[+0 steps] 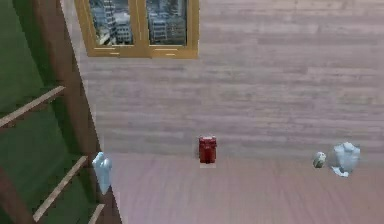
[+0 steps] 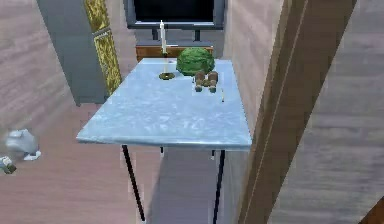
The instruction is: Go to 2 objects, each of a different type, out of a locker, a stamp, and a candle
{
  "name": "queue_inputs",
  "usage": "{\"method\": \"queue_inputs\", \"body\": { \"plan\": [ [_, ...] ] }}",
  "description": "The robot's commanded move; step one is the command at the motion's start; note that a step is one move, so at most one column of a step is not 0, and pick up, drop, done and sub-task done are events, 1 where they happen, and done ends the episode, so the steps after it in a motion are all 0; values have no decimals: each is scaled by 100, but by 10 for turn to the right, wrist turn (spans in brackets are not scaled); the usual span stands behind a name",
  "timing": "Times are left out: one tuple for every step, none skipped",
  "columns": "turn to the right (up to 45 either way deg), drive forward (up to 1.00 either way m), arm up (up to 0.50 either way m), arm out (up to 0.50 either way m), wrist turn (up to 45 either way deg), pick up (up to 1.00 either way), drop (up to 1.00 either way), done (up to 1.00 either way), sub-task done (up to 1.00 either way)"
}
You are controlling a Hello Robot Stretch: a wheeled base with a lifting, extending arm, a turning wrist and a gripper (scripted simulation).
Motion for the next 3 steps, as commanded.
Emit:
{"method": "queue_inputs", "body": {
  "plan": [
    [450,0,0,0,0,0,0,0,0],
    [450,0,0,0,0,0,0,0,0],
    [90,0,0,0,0,0,0,0,0]
  ]
}}
